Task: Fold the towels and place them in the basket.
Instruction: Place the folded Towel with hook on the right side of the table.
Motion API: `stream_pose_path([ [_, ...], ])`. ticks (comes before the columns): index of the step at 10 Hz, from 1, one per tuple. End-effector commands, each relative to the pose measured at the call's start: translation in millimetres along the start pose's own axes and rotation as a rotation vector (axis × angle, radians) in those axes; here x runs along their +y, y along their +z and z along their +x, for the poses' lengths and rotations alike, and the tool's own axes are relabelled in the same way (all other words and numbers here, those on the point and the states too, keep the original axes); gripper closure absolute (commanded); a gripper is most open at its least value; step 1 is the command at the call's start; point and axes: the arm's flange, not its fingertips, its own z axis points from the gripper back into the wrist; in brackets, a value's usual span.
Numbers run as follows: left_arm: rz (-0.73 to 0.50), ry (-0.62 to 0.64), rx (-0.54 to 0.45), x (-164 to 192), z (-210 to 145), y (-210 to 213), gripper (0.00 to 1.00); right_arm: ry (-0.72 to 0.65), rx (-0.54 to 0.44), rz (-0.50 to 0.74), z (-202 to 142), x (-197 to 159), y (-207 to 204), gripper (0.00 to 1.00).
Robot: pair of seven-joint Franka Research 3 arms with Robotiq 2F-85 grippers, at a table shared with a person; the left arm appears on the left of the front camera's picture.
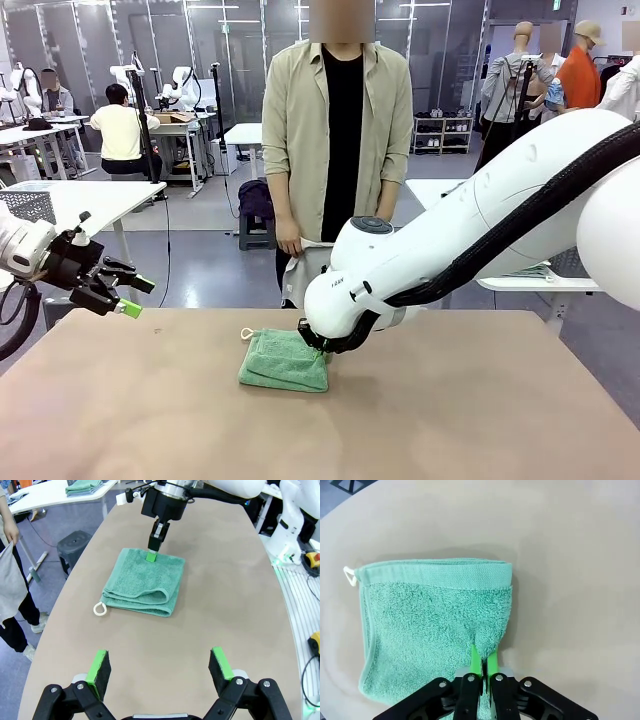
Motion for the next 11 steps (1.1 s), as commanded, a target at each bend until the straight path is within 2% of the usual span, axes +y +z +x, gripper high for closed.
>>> stream_pose_path([
  [1, -0.003, 0.006, 0.006, -1, 0, 1, 0.0, 0.0, -0.001, 0.001, 0, 0, 0, 1.0],
  [5, -0.003, 0.006, 0.006, -1, 0, 1, 0.0, 0.0, -0.001, 0.001, 0, 0, 0, 1.0],
  [6, -0.003, 0.006, 0.006, -1, 0, 1, 0.0, 0.0, 0.0, 0.0, 0, 0, 0, 0.95],
  [8, -0.003, 0.006, 0.006, -1, 0, 1, 0.0, 0.06, -0.017, 0.025, 5, -18, 12, 0.95],
  [9, -0.003, 0.006, 0.006, -1, 0, 1, 0.0, 0.07, -0.032, -0.003, 11, -32, 17, 0.95],
  [11, -0.003, 0.006, 0.006, -1, 0, 1, 0.0, 0.087, -0.071, -0.012, 21, -72, 35, 0.95],
])
